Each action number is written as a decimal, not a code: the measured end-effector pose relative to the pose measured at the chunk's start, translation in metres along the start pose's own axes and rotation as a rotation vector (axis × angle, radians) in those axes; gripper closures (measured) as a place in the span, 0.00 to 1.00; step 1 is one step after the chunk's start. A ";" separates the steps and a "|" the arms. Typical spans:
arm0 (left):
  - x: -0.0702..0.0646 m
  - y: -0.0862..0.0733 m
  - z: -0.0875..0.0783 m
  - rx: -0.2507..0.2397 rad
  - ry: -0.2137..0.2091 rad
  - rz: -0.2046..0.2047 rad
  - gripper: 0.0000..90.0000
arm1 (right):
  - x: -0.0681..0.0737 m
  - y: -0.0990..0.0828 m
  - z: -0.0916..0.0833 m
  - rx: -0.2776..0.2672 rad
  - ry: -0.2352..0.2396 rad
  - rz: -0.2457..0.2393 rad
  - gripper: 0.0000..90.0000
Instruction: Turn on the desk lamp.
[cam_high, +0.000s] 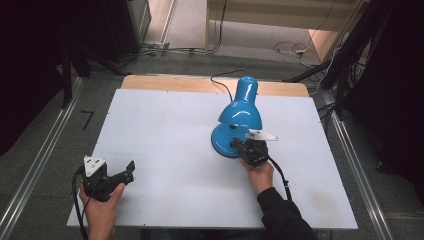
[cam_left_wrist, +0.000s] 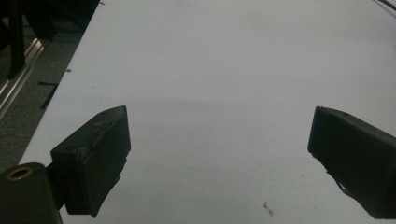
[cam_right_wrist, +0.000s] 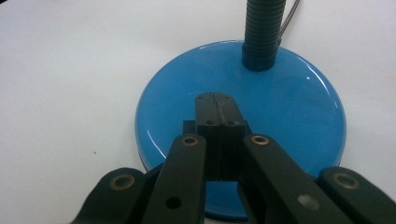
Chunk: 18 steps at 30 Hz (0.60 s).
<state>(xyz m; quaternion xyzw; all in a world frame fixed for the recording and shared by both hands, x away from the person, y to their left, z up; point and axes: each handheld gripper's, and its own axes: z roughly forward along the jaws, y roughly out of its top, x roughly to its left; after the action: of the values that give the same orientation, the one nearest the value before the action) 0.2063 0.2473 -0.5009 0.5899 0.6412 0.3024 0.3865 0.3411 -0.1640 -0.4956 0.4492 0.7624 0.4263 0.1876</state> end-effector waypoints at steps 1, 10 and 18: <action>0.000 0.000 0.000 0.000 -0.001 0.001 0.07 | 0.000 0.000 0.001 0.002 0.003 0.003 0.97; 0.000 0.000 0.000 0.001 -0.002 0.000 0.07 | 0.003 -0.002 0.003 0.010 0.003 -0.008 0.97; 0.000 -0.001 0.001 0.004 -0.008 -0.012 0.07 | 0.004 -0.002 0.004 0.010 -0.010 0.006 0.98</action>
<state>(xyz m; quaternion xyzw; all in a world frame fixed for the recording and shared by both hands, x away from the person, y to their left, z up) 0.2066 0.2477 -0.5018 0.5882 0.6436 0.2964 0.3899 0.3409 -0.1593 -0.4995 0.4543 0.7624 0.4208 0.1877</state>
